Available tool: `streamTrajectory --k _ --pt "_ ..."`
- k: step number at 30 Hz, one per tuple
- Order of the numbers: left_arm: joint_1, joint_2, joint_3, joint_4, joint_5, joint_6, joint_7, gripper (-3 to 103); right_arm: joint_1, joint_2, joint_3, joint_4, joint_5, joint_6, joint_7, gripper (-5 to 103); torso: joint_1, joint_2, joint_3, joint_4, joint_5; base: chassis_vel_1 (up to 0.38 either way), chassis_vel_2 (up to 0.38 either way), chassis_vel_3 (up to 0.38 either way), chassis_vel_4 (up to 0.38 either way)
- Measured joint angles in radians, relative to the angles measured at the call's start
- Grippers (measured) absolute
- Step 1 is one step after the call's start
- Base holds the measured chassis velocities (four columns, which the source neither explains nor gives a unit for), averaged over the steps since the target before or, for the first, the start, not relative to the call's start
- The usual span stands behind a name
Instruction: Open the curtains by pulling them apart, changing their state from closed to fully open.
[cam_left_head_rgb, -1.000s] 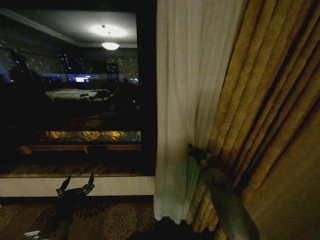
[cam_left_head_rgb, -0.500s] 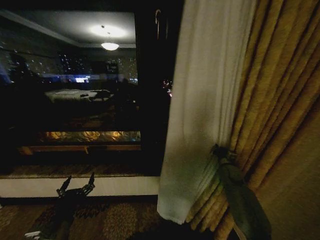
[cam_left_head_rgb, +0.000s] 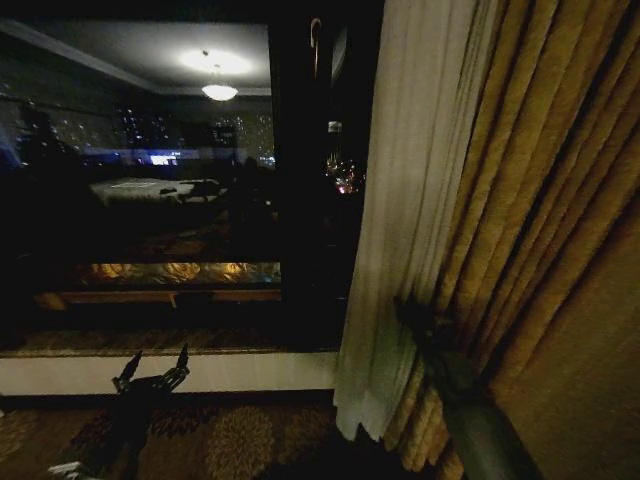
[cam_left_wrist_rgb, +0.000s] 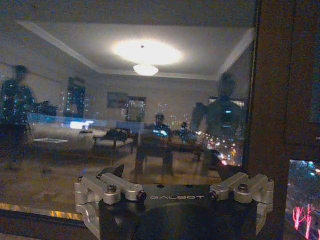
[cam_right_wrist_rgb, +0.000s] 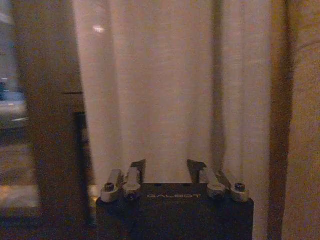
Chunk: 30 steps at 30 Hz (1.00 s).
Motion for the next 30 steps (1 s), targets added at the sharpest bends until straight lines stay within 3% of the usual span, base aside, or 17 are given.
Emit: streamTrajectory --k 1,2,3,7,9,12,16,30 --pt "0.000 -0.001 0.001 0.001 0.000 0.000 0.000 100 -0.029 0.006 -0.015 0.039 0.000 -0.004 0.001 45 0.000 0.000 0.000 0.0000 0.0001 0.000 0.000 0.000 0.000" --pt "0.000 -0.001 0.001 0.001 0.000 0.000 0.000 100 -0.049 0.009 -0.026 0.068 -0.001 -0.006 0.004 57 0.000 0.000 0.000 0.0001 0.0001 0.000 0.000 0.000 0.000" --pt "0.000 -0.001 0.001 0.001 0.000 0.000 0.000 100 -0.049 0.009 -0.026 0.068 -0.001 -0.006 0.004 57 0.000 0.000 0.000 0.0001 0.0001 0.000 0.000 0.000 0.000" --pt "0.000 -0.002 0.005 0.003 0.004 0.000 0.000 100 -0.094 0.023 -0.072 0.153 -0.001 -0.007 0.009 78 0.000 0.000 0.000 0.0000 -0.0001 0.000 0.000 0.000 0.000" --pt "0.000 -0.002 0.005 0.003 0.006 0.000 0.000 100 -0.095 0.025 -0.084 0.164 -0.001 -0.007 0.010 78 0.000 0.000 0.000 0.0001 -0.0002 0.000 0.000 0.000 0.000" --pt "-0.001 -0.003 0.006 0.004 0.008 0.002 0.000 100 -0.072 0.038 -0.130 0.178 0.000 -0.006 0.013 94 0.000 0.000 0.000 0.0001 -0.0001 0.000 0.000 0.000 0.000" --pt "-0.001 -0.005 0.006 0.006 0.011 0.003 0.000 100 -0.042 0.050 -0.160 0.164 0.001 -0.003 0.016 100 0.000 0.000 0.000 0.0002 -0.0001 0.000 0.000 0.000 0.000" --pt "0.008 -0.022 0.003 0.016 0.042 0.004 0.000 100 0.043 0.072 -0.239 0.131 0.006 0.001 0.016 100 0.000 0.000 0.000 0.0000 0.0000 0.000 0.000 0.000 0.000"
